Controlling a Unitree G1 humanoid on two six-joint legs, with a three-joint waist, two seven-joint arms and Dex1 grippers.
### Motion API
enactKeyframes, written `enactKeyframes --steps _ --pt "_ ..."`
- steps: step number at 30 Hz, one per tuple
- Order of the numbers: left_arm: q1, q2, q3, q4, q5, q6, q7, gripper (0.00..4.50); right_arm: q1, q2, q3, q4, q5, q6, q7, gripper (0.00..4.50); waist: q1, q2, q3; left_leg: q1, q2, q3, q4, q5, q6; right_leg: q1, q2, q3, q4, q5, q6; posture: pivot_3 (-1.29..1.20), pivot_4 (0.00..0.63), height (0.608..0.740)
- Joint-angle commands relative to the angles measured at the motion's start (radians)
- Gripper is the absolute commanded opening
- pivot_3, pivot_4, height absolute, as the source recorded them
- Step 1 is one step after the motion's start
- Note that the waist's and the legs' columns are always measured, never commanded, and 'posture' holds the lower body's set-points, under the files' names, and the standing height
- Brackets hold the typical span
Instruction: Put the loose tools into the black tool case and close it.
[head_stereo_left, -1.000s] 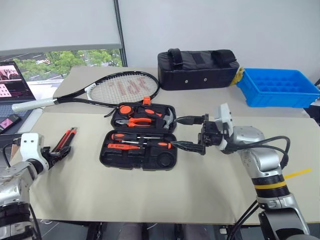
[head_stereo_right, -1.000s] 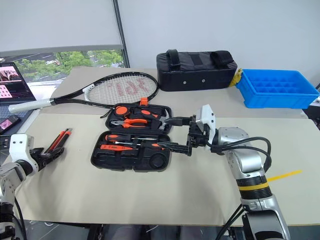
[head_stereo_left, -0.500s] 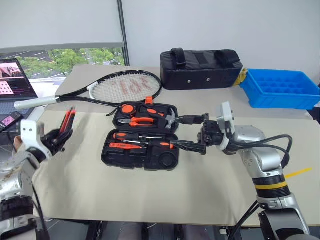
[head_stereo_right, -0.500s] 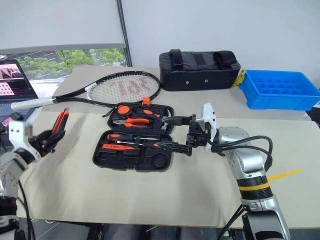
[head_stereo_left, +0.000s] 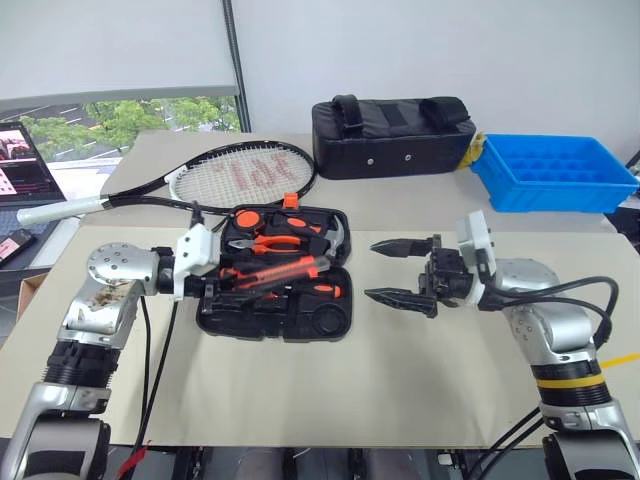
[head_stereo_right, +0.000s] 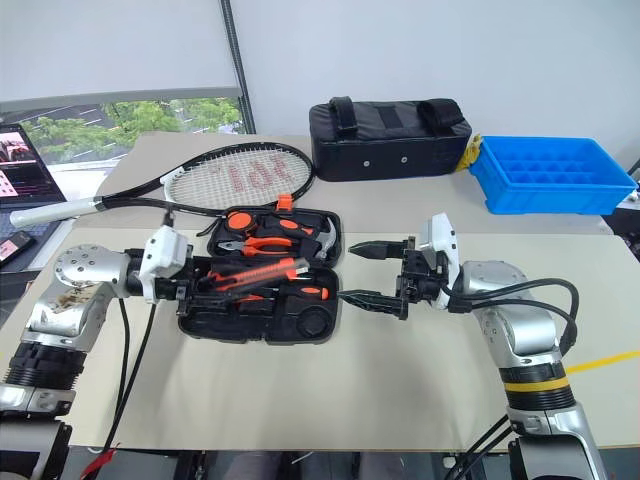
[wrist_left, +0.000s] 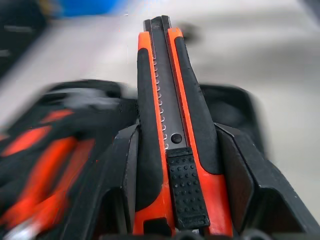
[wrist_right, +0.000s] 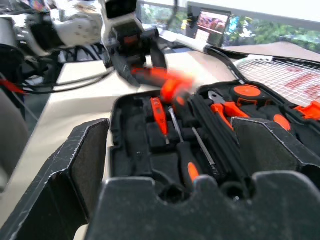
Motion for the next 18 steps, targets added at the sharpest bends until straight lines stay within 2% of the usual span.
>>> enactKeyframes --steps 1,8,18 --pt "-0.051 0.028 -0.029 0.082 0.063 -0.116 -0.073 1.79 0.017 -0.02 -0.028 -0.042 0.016 -0.017 0.019 4.5 0.0 0.0 0.0 0.0 0.0 0.0 0.0 0.0 0.001 0.0 0.0 0.0 0.0 0.0 0.0 0.0 0.15 0.712" --pt "-0.086 0.066 -0.075 0.191 0.079 -0.174 -0.146 1.79 0.041 -0.015 -0.036 -0.05 0.011 -0.033 0.005 4.5 0.004 0.0 0.0 -0.001 0.0 -0.001 0.002 -0.003 0.005 0.0 0.0 0.0 0.0 0.0 0.001 0.0 0.15 0.712" --pt "-0.125 0.03 -0.122 0.281 0.157 -0.267 -0.147 1.79 0.062 -0.008 -0.032 -0.073 0.012 -0.044 -0.013 4.5 0.016 0.0 0.0 -0.002 0.0 -0.002 0.002 -0.003 0.005 0.0 0.0 -0.001 0.0 0.0 0.001 0.0 0.15 0.712"
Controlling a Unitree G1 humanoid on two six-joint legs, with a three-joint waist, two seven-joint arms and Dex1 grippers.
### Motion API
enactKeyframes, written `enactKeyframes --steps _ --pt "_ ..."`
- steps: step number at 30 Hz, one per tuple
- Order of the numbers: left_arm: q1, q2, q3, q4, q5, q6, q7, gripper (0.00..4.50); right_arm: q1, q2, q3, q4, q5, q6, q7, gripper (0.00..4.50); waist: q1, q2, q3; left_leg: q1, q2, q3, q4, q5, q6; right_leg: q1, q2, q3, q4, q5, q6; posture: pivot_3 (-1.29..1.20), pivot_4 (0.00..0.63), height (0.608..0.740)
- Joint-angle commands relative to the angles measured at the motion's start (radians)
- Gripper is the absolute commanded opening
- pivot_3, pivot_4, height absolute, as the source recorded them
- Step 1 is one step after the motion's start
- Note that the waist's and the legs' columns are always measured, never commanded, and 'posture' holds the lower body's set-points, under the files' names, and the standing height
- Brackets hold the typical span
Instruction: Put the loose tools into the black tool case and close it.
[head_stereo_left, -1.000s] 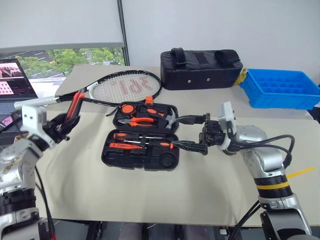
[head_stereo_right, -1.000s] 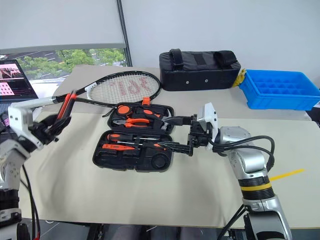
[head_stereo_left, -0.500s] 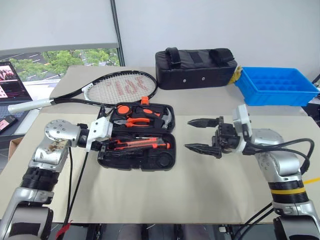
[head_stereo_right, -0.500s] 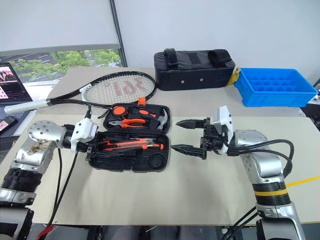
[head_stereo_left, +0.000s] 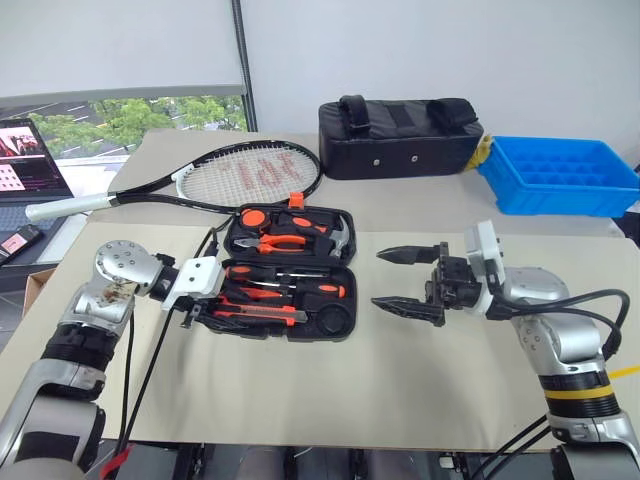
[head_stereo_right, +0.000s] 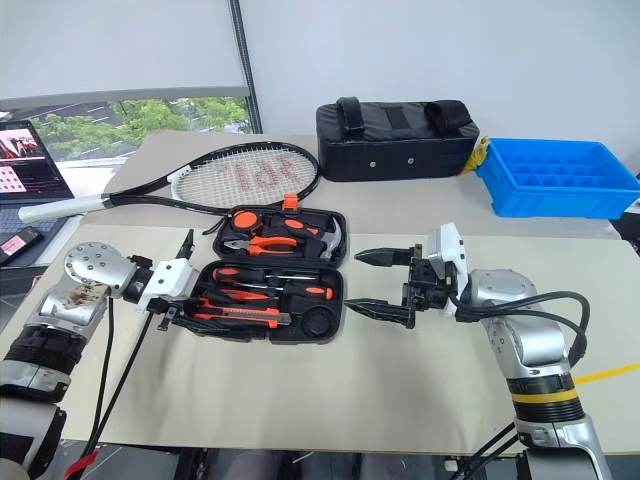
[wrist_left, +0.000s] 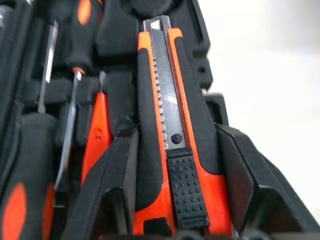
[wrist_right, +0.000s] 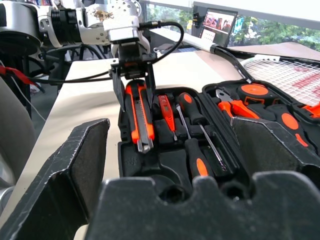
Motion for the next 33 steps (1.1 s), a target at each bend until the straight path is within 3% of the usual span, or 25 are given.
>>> enactKeyframes --steps 1,4,6,7,11,17,20,24,25,30,33 --pt "-0.032 -0.004 0.007 0.009 0.008 -0.025 -0.003 1.79 -0.003 -0.002 -0.027 -0.046 0.012 -0.02 -0.007 4.5 0.001 0.0 0.0 0.0 0.0 0.0 0.0 0.0 0.0 0.0 0.0 0.0 0.0 0.0 0.0 0.0 0.15 0.712" --pt "-0.04 -0.028 0.013 0.013 0.011 -0.016 0.005 1.79 -0.001 -0.002 -0.026 -0.05 0.011 -0.018 -0.012 4.5 0.001 0.0 0.0 0.0 0.0 0.0 0.0 0.0 0.0 0.0 0.0 0.0 0.0 0.0 0.0 0.0 0.15 0.712" --pt "-0.036 -0.034 0.016 0.002 0.002 -0.002 0.0 2.79 -0.001 0.0 -0.025 -0.053 0.011 -0.016 -0.014 4.5 0.001 0.0 0.0 0.0 0.0 0.0 0.0 0.0 0.0 0.0 0.0 0.0 0.0 0.0 0.0 0.0 0.15 0.712" --pt "-0.034 -0.034 0.017 -0.003 -0.001 0.001 -0.002 2.95 -0.001 0.0 -0.025 -0.054 0.012 -0.015 -0.015 4.5 0.0 0.0 0.0 0.0 0.0 0.0 0.0 0.0 0.0 0.0 0.0 0.0 0.0 0.0 0.0 0.0 0.15 0.712" --pt "-0.035 -0.036 0.054 -0.017 -0.033 0.023 0.008 4.46 0.0 0.0 -0.024 -0.053 0.013 -0.014 -0.017 4.5 -0.001 0.0 0.0 0.0 0.0 0.0 0.0 0.0 0.0 0.0 0.0 0.0 0.0 0.0 0.0 0.0 0.15 0.712" --pt "-0.083 -0.058 0.145 -0.029 -0.11 0.084 0.072 4.46 0.0 -0.002 -0.023 -0.052 0.013 -0.014 -0.021 4.5 0.001 0.0 0.0 0.0 0.0 0.0 0.001 0.0 0.0 0.0 0.0 0.0 0.0 0.0 0.0 0.0 0.15 0.712" --pt "-0.063 -0.09 0.17 -0.094 -0.164 0.174 0.109 3.83 -0.006 0.003 -0.017 -0.047 0.008 -0.017 -0.021 4.5 0.001 0.0 0.0 0.0 0.0 -0.001 0.001 0.0 0.0 0.001 0.0 0.0 0.0 0.0 0.0 0.0 0.15 0.712" --pt "0.05 -0.115 0.166 -0.246 -0.217 0.276 0.134 2.41 -0.013 0.009 -0.012 -0.046 0.005 -0.018 -0.026 4.5 -0.004 0.0 0.0 0.001 0.0 -0.001 0.001 0.002 -0.003 0.001 0.0 0.001 0.001 0.0 0.0 0.0 0.15 0.712" --pt "0.077 -0.111 0.158 -0.259 -0.205 0.272 0.133 1.85 -0.012 0.011 -0.011 -0.049 0.005 -0.017 -0.027 4.5 -0.007 0.0 0.0 0.001 0.0 0.0 0.001 0.004 -0.006 0.001 0.0 0.002 0.001 0.0 0.0 0.0 0.15 0.712" --pt "0.128 -0.095 0.14 -0.245 -0.129 0.247 0.168 0.09 -0.004 0.014 -0.007 -0.062 0.004 -0.012 -0.028 4.5 -0.008 0.0 0.0 0.002 0.0 -0.001 0.001 0.002 -0.003 0.001 0.001 0.002 0.002 0.0 0.0 0.0 0.15 0.712" --pt "0.166 -0.075 0.109 -0.249 -0.09 0.241 0.16 0.09 -0.01 0.013 -0.008 -0.06 0.003 -0.011 -0.026 4.5 -0.006 0.0 0.0 0.002 0.0 -0.001 0.001 0.001 -0.001 0.001 0.001 0.002 0.003 0.0 0.0 0.0 0.15 0.712"
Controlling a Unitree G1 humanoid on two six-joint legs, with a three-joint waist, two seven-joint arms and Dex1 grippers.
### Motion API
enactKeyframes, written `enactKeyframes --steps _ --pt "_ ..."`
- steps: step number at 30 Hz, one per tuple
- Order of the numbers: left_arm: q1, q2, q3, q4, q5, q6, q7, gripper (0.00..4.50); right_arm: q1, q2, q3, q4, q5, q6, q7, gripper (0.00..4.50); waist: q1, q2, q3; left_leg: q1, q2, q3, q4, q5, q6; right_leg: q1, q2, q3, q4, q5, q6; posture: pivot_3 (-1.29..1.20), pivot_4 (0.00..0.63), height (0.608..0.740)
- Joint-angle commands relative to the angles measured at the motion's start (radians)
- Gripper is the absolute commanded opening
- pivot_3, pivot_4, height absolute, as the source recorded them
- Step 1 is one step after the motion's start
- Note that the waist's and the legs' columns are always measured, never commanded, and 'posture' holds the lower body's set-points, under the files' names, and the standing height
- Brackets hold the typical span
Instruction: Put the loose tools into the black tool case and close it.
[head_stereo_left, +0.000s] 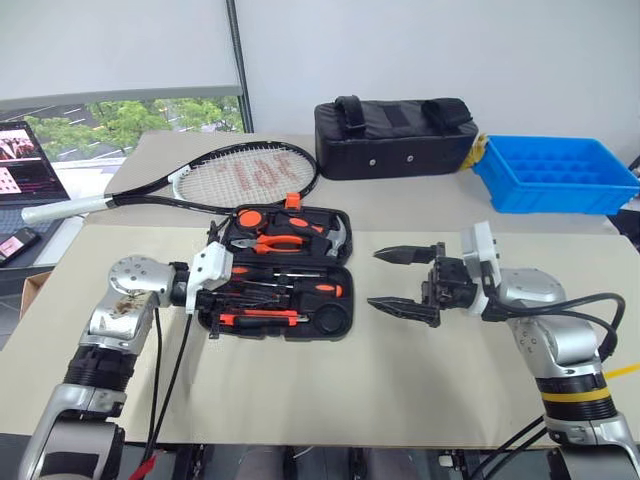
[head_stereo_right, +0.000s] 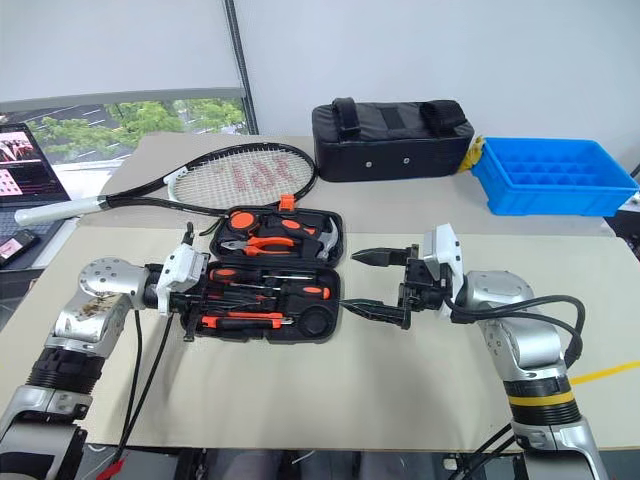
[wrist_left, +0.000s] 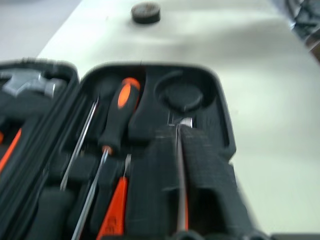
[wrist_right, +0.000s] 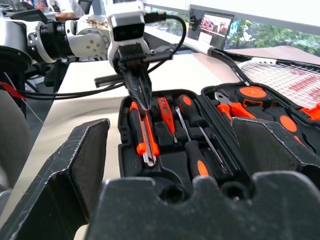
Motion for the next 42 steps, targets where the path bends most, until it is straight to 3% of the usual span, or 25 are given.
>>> enactKeyframes --steps 1,12,22,27,31,35,42 --pt "0.036 0.027 -0.03 -0.01 0.059 -0.03 0.009 0.09 -0.012 -0.003 -0.015 -0.029 0.01 -0.011 -0.001 4.5 0.0 0.0 0.0 0.0 0.0 0.0 0.0 0.0 0.0 0.0 0.0 0.0 0.0 0.0 0.0 0.0 0.15 0.712" --pt "0.077 0.031 -0.108 0.079 0.174 -0.141 0.037 0.09 -0.013 -0.006 -0.014 -0.032 0.008 -0.009 0.001 4.5 0.008 0.002 -0.001 0.002 0.0 0.0 0.0 -0.001 0.001 0.001 -0.002 0.001 0.0 0.0 0.0 0.0 0.15 0.712" --pt "0.082 0.011 -0.179 0.225 0.248 -0.273 0.061 0.09 -0.007 -0.008 -0.011 -0.04 0.004 -0.006 -0.007 4.5 0.008 0.012 -0.008 0.007 0.0 0.001 0.0 -0.001 0.001 0.004 -0.005 0.002 0.001 -0.001 0.002 0.0 0.15 0.712" --pt "0.055 -0.017 -0.087 0.18 0.103 -0.169 0.056 0.09 0.001 -0.033 -0.036 -0.021 -0.015 -0.001 -0.034 4.5 0.009 0.014 -0.01 0.01 0.0 0.001 0.001 0.0 0.001 0.007 -0.005 0.003 0.001 -0.004 0.007 0.0 0.15 0.712" --pt "0.043 -0.001 -0.007 0.067 -0.045 0.014 0.03 0.09 0.0 -0.063 -0.067 0.032 -0.046 -0.011 -0.077 4.5 0.008 0.012 -0.008 0.002 0.0 0.001 0.002 0.001 0.002 0.001 -0.005 0.003 0.002 -0.003 0.007 0.0 0.15 0.712" --pt "0.051 0.039 0.036 -0.041 -0.134 0.158 0.004 1.07 0.004 -0.126 -0.074 0.103 -0.122 -0.02 -0.104 4.5 0.007 0.01 -0.007 -0.001 0.0 0.001 0.002 0.001 0.002 -0.001 -0.002 0.003 0.001 0.001 0.0 0.0 0.15 0.712" --pt "0.024 0.093 0.133 -0.177 -0.252 0.301 0.005 3.74 -0.02 -0.253 0.0 0.251 -0.322 0.016 -0.158 4.5 0.006 0.009 -0.006 -0.003 -0.002 0.003 0.001 0.001 0.0 -0.001 -0.003 0.003 -0.003 -0.001 0.003 0.0 0.15 0.712"
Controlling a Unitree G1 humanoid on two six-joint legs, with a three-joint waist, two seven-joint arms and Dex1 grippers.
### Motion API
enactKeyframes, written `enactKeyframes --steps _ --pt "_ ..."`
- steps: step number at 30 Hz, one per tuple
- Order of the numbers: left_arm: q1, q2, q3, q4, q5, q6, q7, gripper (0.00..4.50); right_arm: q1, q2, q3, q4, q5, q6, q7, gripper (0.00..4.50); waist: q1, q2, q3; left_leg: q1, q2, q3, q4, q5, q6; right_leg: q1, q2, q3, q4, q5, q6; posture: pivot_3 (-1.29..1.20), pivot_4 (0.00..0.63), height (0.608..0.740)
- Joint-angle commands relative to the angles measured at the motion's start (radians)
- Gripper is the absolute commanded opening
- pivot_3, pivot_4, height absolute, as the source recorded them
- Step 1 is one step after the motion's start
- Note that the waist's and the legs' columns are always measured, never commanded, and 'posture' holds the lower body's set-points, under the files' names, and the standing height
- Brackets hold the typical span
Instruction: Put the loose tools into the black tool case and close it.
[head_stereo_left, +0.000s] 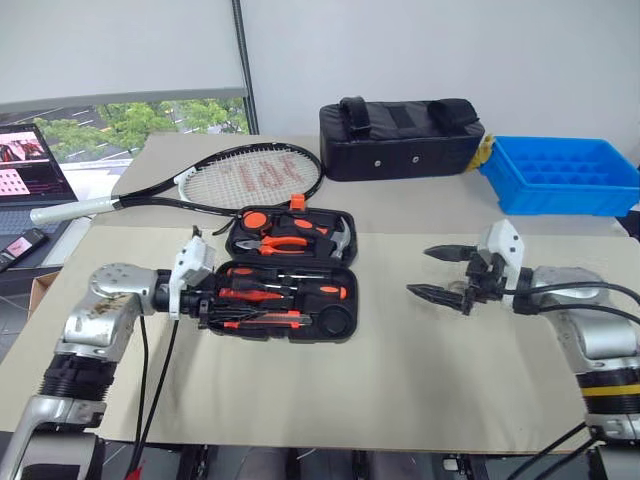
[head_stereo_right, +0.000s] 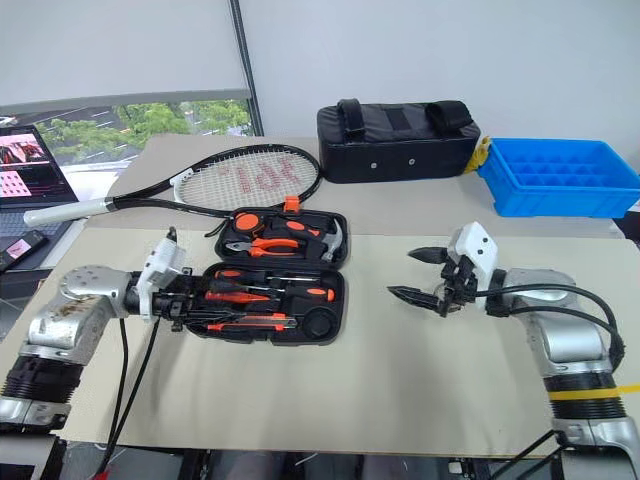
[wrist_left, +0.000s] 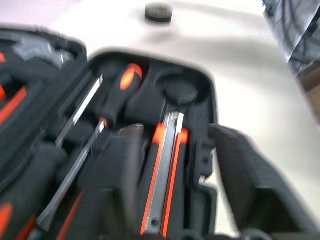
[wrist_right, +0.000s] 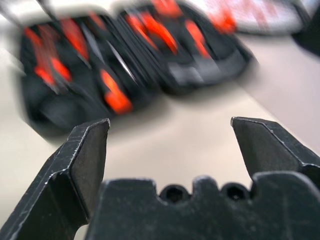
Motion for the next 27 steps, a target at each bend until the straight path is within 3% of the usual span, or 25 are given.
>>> enactKeyframes --steps 1,2,3,16,20,27 --pt "-0.025 0.04 0.066 -0.085 -0.066 0.05 -0.009 4.05 -0.027 -0.051 0.032 0.056 -0.082 0.025 -0.008 4.5 -0.001 -0.001 0.001 0.0 0.0 0.0 0.0 0.0 0.001 0.0 0.0 0.0 0.0 0.0 0.0 0.0 0.15 0.712" --pt "-0.025 0.049 0.071 -0.1 -0.071 0.06 -0.011 4.44 -0.028 -0.062 0.041 0.059 -0.08 0.056 0.007 4.5 -0.001 -0.001 0.001 0.0 0.0 0.0 0.0 0.0 0.001 0.0 0.0 0.0 0.0 0.0 0.0 0.0 0.15 0.712" --pt "-0.024 0.063 0.077 -0.117 -0.073 0.063 -0.015 4.49 -0.029 -0.079 0.055 0.055 -0.076 0.104 0.031 4.5 -0.001 -0.001 0.001 0.0 0.0 0.0 0.0 -0.001 0.001 0.0 0.0 0.0 0.0 0.0 0.001 0.0 0.15 0.712" --pt "-0.021 0.138 0.114 -0.304 -0.142 0.178 0.018 4.49 -0.065 -0.099 0.106 0.166 -0.157 0.141 0.044 4.5 -0.003 -0.003 0.003 0.001 0.0 0.0 0.0 0.002 -0.003 0.0 0.001 0.007 0.0 -0.002 0.004 0.0 0.15 0.712" --pt "-0.016 0.143 0.114 -0.327 -0.154 0.194 0.024 4.5 -0.089 -0.081 0.112 0.191 -0.169 0.119 0.038 3.66 -0.005 -0.003 0.003 0.001 0.001 0.0 -0.001 0.002 -0.004 0.0 0.002 0.007 0.0 -0.002 0.004 0.0 0.15 0.712" --pt "-0.024 0.137 0.106 -0.33 -0.147 0.195 0.031 4.5 -0.096 -0.08 0.11 0.185 -0.168 0.116 0.051 1.24 -0.006 -0.003 0.003 0.001 0.0 0.0 -0.001 0.002 -0.004 0.0 0.002 0.008 0.0 -0.002 0.004 0.0 0.15 0.712"
